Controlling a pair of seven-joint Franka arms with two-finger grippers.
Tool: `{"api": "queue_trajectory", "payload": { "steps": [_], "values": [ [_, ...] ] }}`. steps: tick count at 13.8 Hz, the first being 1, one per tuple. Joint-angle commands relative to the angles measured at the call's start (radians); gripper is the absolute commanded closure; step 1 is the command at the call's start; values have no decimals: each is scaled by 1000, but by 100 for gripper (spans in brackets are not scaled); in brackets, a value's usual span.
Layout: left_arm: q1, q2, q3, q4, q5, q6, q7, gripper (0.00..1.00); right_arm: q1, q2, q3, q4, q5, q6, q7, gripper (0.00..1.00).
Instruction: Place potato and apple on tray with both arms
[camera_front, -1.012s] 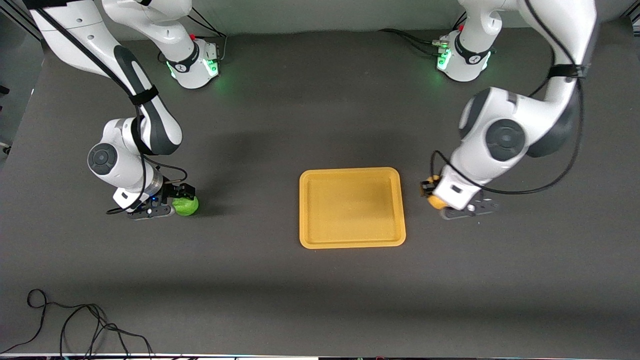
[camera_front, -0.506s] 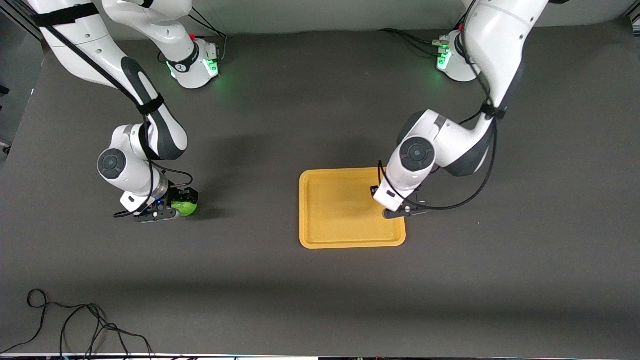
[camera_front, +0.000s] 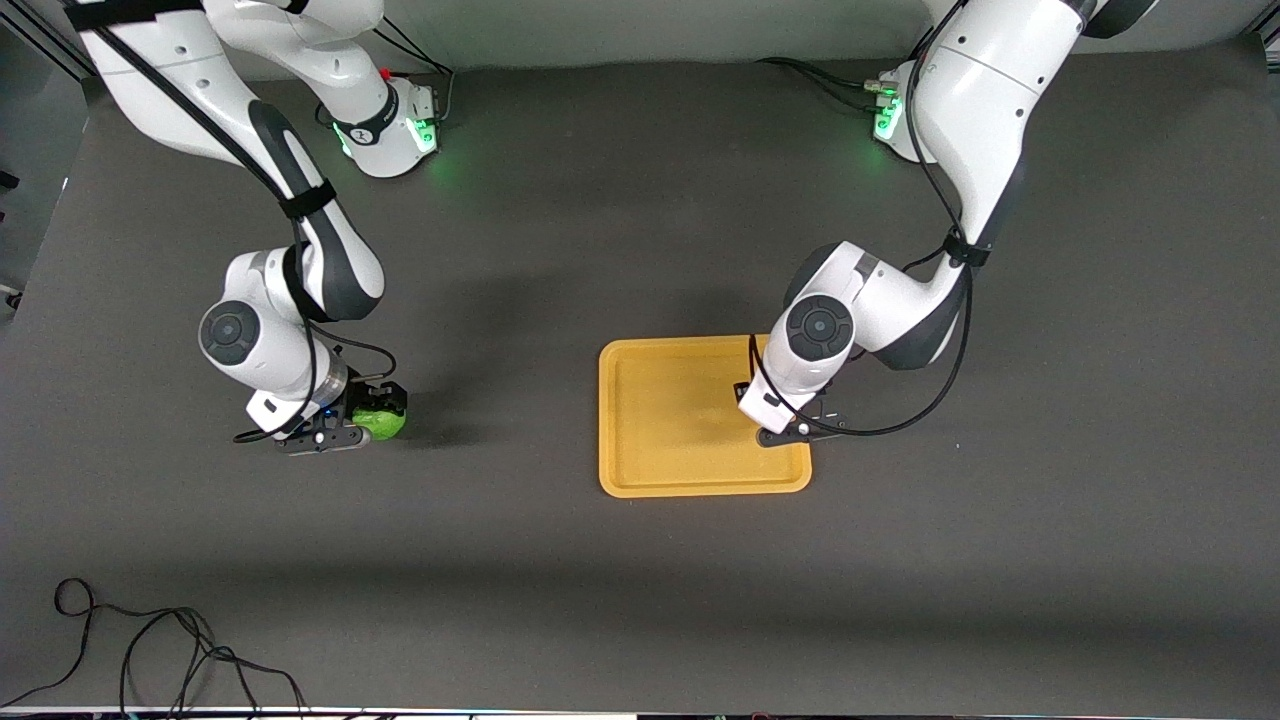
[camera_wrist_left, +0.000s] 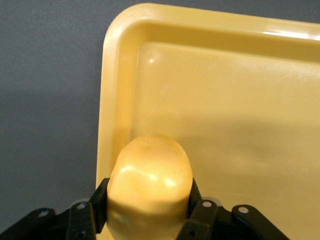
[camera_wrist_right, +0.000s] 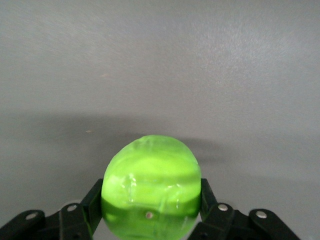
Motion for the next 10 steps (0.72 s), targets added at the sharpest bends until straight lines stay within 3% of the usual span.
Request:
{"api": "queue_trajectory", "payload": {
  "steps": [1, 3, 4, 5, 8, 10],
  "values": [
    [-28, 43, 15, 20, 50, 33, -57, 68, 73, -25, -6, 168, 15, -226, 80, 70],
    [-28, 44, 13, 21, 50, 33, -55, 56, 129, -11, -4, 261, 15, -298, 156, 72],
    [-28, 43, 15, 21, 50, 32, -55, 36, 161, -2, -4, 288, 17, -302, 195, 72],
    [-28, 43, 15, 21, 54, 31, -52, 1, 195, 12, -4, 316, 17, -302, 234, 72],
    [-25, 32, 13, 23, 61, 13, -49, 0, 267, 49, -3, 397, 34, -303, 337, 72],
    [-16, -12, 13, 23, 61, -16, -43, 0, 293, 71, -3, 437, 112, -302, 351, 72]
  ]
}}
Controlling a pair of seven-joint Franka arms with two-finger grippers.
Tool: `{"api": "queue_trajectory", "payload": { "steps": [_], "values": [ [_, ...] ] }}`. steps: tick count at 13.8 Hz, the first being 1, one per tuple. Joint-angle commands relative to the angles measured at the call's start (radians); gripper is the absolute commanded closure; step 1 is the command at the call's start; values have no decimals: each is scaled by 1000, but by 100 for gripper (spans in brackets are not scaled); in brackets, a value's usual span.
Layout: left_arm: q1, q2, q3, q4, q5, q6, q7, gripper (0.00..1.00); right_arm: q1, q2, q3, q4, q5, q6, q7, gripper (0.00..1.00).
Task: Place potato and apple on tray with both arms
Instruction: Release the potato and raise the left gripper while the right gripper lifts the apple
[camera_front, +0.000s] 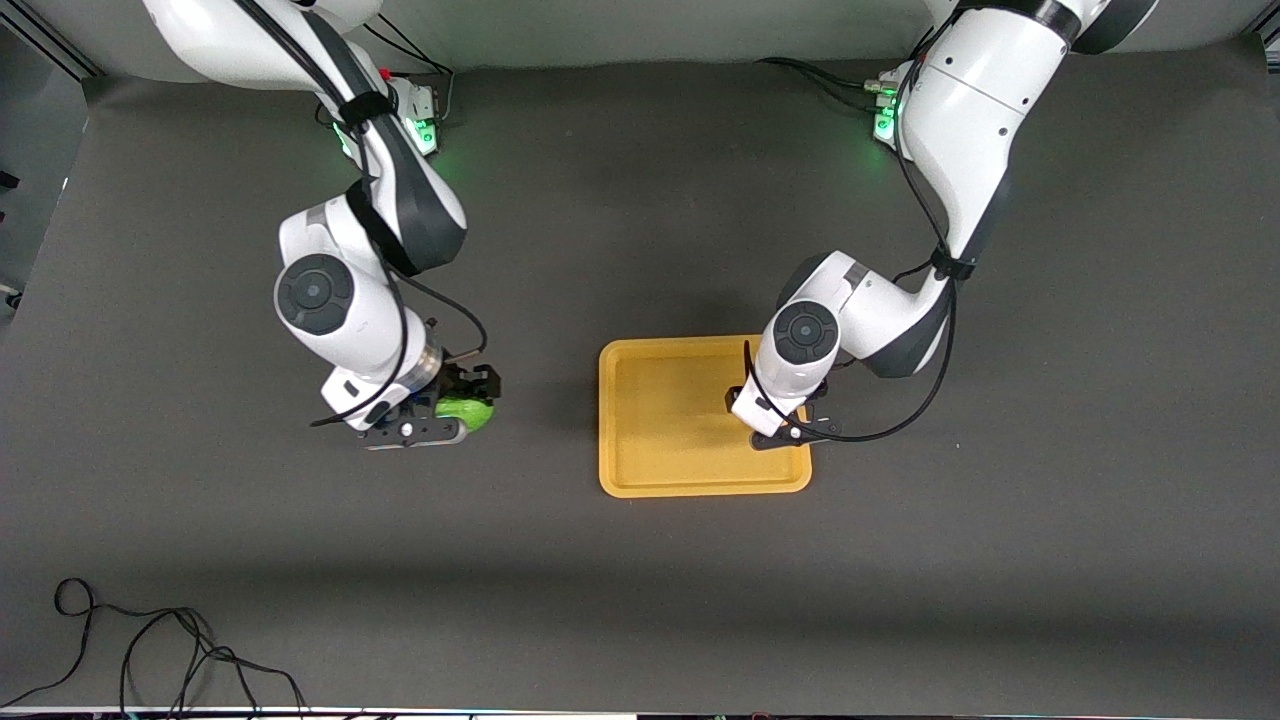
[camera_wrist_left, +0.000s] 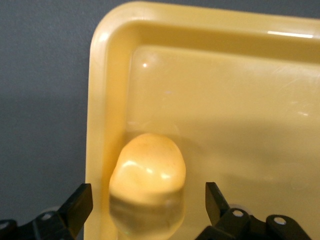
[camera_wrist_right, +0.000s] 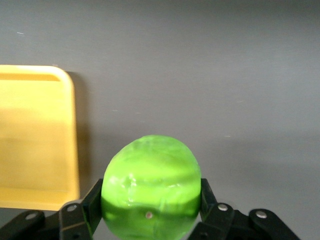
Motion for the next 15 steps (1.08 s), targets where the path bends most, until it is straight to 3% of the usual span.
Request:
{"api": "queue_trajectory", "payload": {
  "steps": [1, 4, 9, 10, 15],
  "values": [
    [0, -84, 12, 7, 19, -89, -2, 0, 28, 63, -8, 102, 99, -18, 34, 72],
    [61, -216, 11, 7, 8, -239, 112, 0, 147, 172, -10, 220, 146, 5, 176, 72],
    [239, -449, 9, 7, -79, -471, 388, 0, 250, 434, -13, 501, 108, 10, 292, 72],
    [282, -495, 9, 7, -105, -520, 457, 0, 263, 457, -12, 515, 69, 10, 296, 72],
    [420, -667, 14, 6, -156, -641, 622, 0, 321, 539, -13, 515, 58, 72, 357, 72]
  ]
}}
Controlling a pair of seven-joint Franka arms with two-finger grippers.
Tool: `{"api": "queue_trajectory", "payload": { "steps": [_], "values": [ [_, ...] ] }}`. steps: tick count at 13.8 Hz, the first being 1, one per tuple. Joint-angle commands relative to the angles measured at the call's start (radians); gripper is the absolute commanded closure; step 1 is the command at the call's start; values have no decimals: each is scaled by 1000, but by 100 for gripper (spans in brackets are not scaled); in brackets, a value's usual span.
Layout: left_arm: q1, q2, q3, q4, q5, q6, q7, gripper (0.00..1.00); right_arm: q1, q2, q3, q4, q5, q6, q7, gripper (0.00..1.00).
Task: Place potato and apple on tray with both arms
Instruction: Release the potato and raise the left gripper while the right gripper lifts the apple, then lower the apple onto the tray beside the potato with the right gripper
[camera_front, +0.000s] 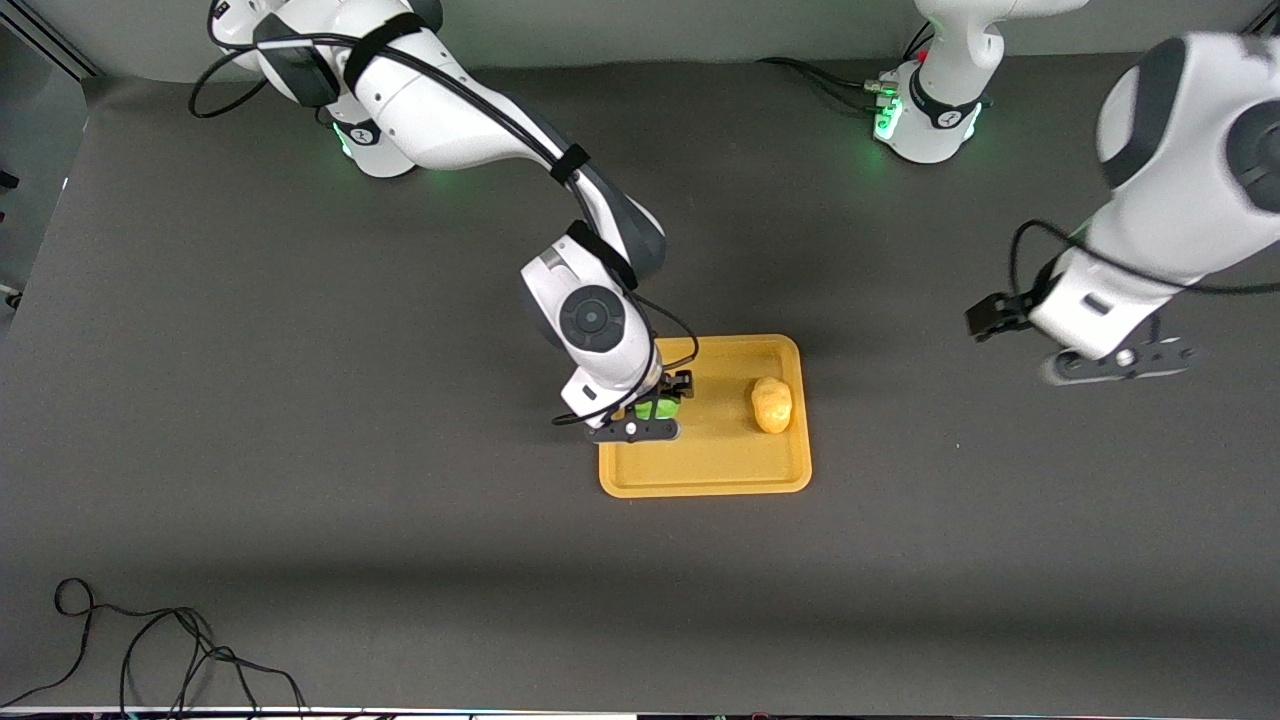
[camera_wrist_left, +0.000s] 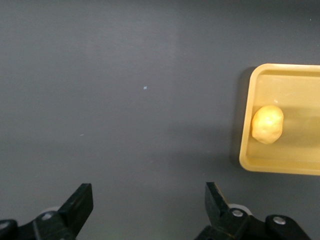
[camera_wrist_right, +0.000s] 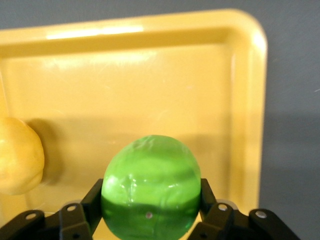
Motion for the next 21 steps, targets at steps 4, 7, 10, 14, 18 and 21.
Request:
{"api": "queue_trajectory", "payload": {
  "steps": [4, 7, 10, 14, 18, 21],
  "values": [
    [123, -134, -2, -32, -32, -66, 199, 0, 38, 69, -11, 46, -22, 100, 105, 72],
    [121, -146, 10, -35, -32, -70, 202, 0, 38, 80, -11, 41, -22, 107, 106, 72],
    [45, -146, 79, -34, -30, -56, 202, 0, 44, 83, -11, 41, -22, 107, 106, 70],
    [-66, -153, 193, -34, -18, -65, 202, 0, 44, 83, -11, 41, -22, 115, 106, 37],
    [-78, -148, 188, -34, -27, -63, 193, 0, 44, 82, -11, 40, -17, 134, 108, 11],
    [-74, -140, 177, -37, -29, -53, 202, 0, 44, 80, -11, 41, -17, 134, 106, 0]
  ]
}}
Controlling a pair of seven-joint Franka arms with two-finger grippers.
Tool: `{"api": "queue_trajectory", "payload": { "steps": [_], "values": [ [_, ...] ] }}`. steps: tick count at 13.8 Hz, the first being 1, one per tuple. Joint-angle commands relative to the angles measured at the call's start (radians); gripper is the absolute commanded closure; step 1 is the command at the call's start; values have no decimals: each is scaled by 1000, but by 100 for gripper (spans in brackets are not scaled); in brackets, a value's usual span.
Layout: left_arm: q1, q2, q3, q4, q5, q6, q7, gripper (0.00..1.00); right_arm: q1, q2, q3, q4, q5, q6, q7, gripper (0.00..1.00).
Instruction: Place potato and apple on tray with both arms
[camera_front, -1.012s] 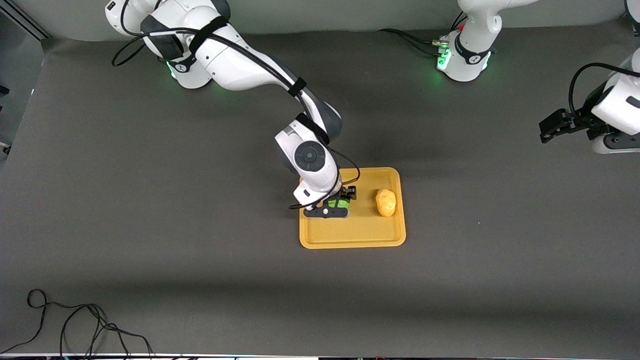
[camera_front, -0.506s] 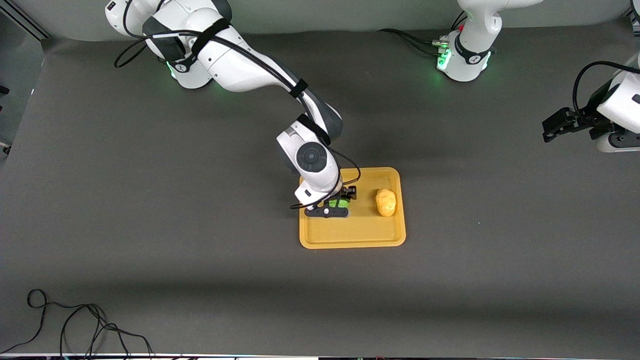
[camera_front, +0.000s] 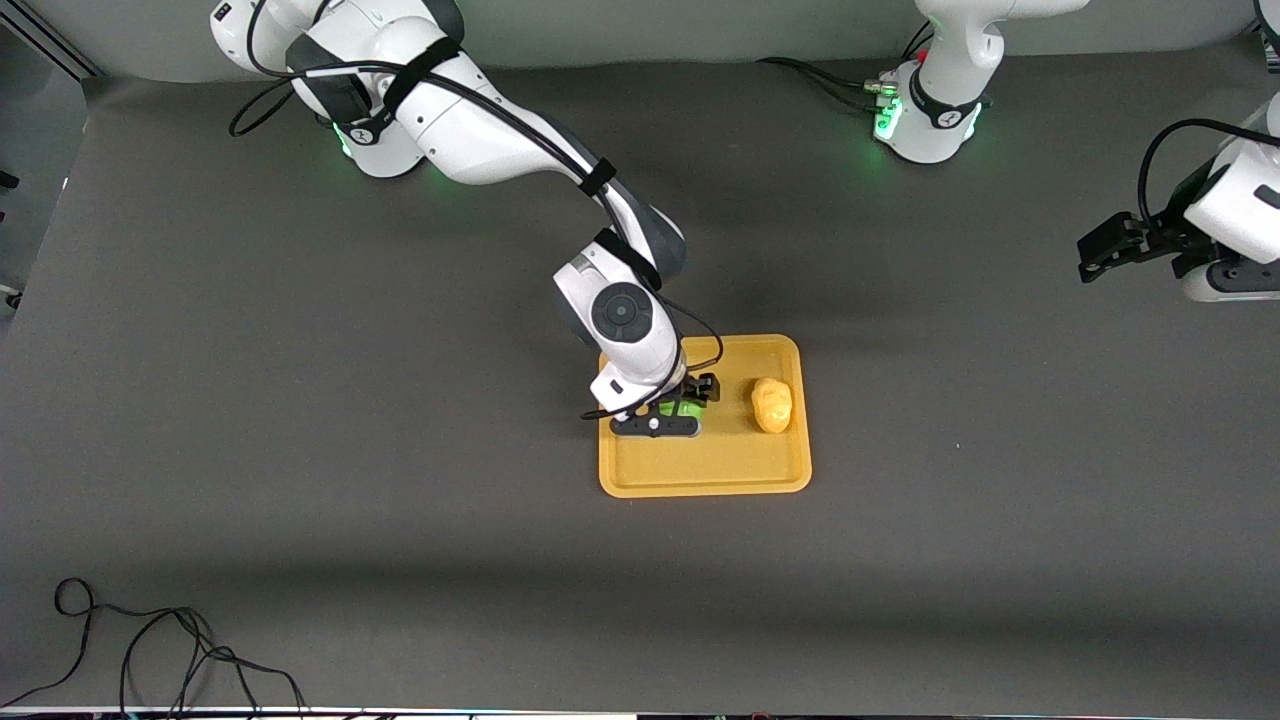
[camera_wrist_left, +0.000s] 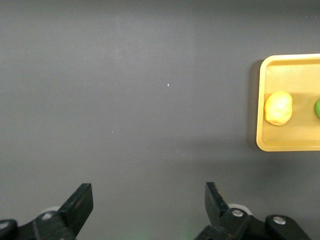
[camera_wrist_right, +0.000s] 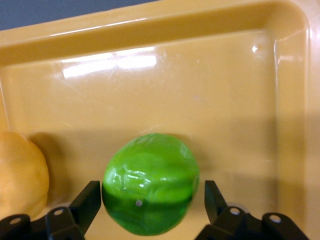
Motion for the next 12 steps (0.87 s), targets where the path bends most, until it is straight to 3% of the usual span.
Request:
{"api": "queue_trajectory", "payload": {
  "steps": [1, 5, 12],
  "values": [
    [-10, -21, 9, -26, -7, 14, 16, 0, 13, 7, -11, 30, -13, 0, 27, 0],
    [-2, -21, 9, -26, -11, 27, 16, 0, -47, -123, -16, -17, -6, -58, 15, 0],
    [-6, 12, 9, -43, -17, 43, 50, 0, -183, -421, -26, -72, -13, -394, -26, 0]
  ]
}}
